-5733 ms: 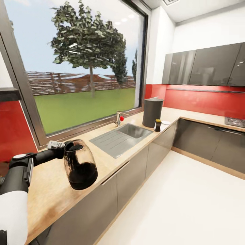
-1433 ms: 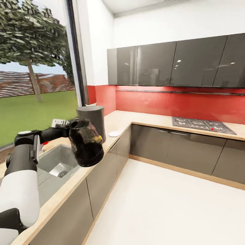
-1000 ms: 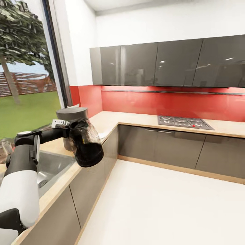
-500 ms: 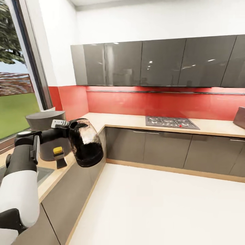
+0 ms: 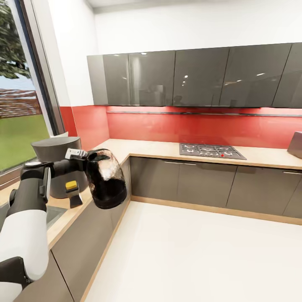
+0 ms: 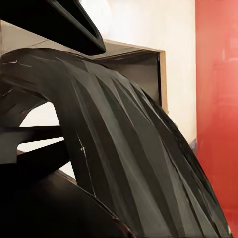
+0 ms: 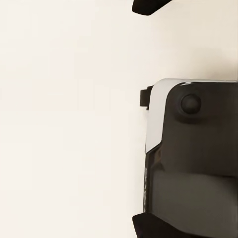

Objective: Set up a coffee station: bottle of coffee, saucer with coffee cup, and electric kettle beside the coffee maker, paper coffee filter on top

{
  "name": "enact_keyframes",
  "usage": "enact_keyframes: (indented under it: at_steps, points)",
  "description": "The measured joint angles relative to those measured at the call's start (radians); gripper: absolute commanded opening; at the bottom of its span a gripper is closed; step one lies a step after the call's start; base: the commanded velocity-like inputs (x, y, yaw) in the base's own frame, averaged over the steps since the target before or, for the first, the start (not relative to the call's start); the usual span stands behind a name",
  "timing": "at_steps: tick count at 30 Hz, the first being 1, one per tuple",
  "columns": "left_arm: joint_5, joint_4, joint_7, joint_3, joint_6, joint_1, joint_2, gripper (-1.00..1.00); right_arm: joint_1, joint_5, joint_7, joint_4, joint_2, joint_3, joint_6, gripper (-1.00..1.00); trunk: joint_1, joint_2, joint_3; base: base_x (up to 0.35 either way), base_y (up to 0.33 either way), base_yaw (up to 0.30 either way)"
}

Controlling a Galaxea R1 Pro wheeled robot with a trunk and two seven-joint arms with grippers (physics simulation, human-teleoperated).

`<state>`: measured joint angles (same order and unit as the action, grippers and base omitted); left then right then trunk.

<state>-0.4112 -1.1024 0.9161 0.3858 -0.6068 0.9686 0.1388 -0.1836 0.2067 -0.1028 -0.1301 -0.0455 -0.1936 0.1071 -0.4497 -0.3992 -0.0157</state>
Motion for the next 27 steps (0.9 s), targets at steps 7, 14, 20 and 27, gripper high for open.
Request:
enact_keyframes:
  at_steps: [7, 14, 20, 27]
  points:
    - [-0.001, 0.0, -0.004, 0.001, 0.003, -0.011, 0.002, -1.0, 0.0, 0.0, 0.0, 0.0, -0.001, 0.0, 0.001, 1.0, 0.0, 0.0, 0.0, 0.093, -0.087, 0.0]
    - [-0.001, 0.001, -0.005, 0.003, 0.002, -0.011, 0.003, -1.0, 0.0, 0.0, 0.0, 0.0, -0.002, 0.0, 0.001, 1.0, 0.0, 0.0, 0.0, 0.262, -0.169, 0.0]
    - [0.001, 0.001, -0.004, 0.011, 0.002, -0.011, 0.003, -1.0, 0.0, -0.001, 0.0, 0.002, -0.002, 0.0, 0.001, 1.0, 0.001, 0.0, 0.0, 0.286, -0.149, 0.0]
    - [0.002, 0.001, -0.004, 0.014, 0.002, -0.011, 0.003, -1.0, 0.0, -0.001, 0.001, 0.002, -0.002, -0.001, 0.001, 1.0, 0.001, 0.0, 0.0, 0.327, -0.01, 0.0]
